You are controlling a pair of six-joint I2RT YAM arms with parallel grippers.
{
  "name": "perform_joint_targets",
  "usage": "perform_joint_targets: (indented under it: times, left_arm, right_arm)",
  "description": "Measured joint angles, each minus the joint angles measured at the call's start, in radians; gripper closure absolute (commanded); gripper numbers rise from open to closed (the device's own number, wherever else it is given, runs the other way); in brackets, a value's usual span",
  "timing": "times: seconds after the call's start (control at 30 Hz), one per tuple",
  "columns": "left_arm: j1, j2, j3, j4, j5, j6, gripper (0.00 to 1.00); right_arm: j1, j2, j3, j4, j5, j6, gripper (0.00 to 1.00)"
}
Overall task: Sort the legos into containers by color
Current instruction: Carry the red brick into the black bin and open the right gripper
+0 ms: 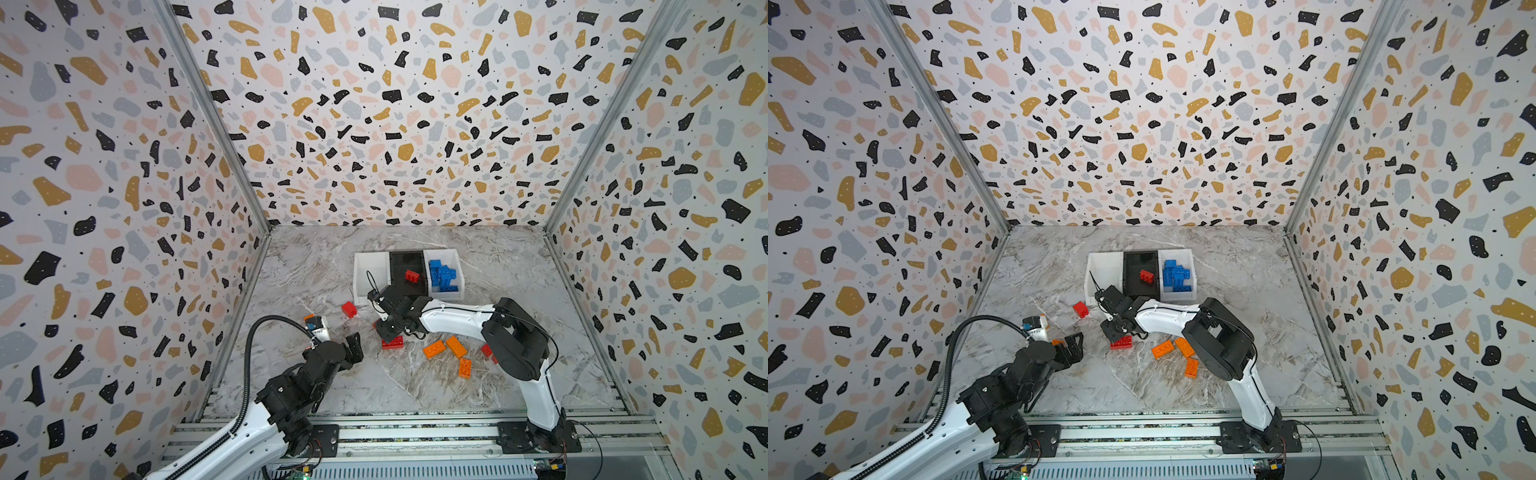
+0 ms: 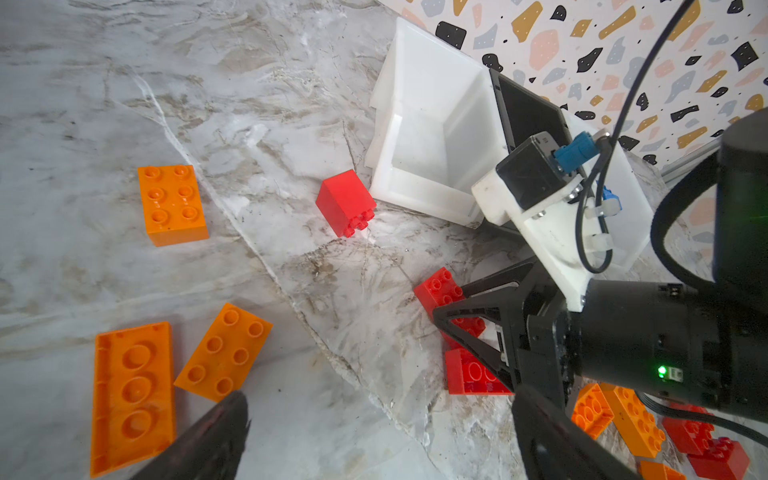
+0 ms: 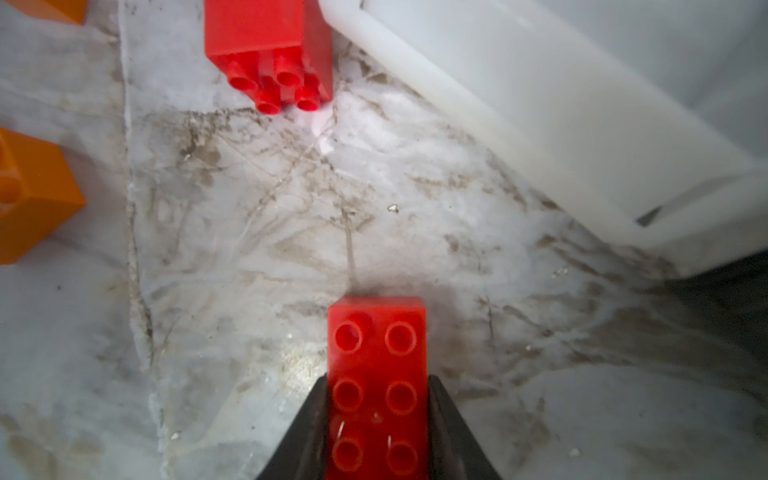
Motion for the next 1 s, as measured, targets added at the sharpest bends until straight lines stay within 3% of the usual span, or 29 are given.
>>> perform_joint_targets:
  times: [0.23,0.4,0.7,0.77,0.9,1.0]
  left_arm:
    - [0.000,0.018,0.002,0.006,0.000,0.013,0.00]
    - [0.000,0.028,0.018,0.016,0.001,0.020,0.00]
    - [0.000,0.086,0.018,0.066,0.003,0.019,0.00]
    - [0.000,0.101,0.019,0.071,0.003,0.018,0.00]
    - [0.000,0.114,0.024,0.076,-0.010,0.010,0.00]
    - [0.002,0.126,0.027,0.088,-0.028,0.003,0.00]
  right_arm:
    - [-0.024,-0.115,-0.005,-0.019,0.079,0.000,0.66]
    - [-0.121,-0.213,0.011,-0.005,0.097,0.000,0.65]
    - [-0.284,-0.101,0.132,0.006,0.080,-0.012,0.61]
    - [-0.298,-0.064,0.166,0.002,0.065,-0.018,0.56]
    - [-0.307,-0.018,0.227,-0.011,0.043,-0.033,0.33]
    - [-0.307,-0.020,0.238,-0.016,0.029,-0.044,0.28]
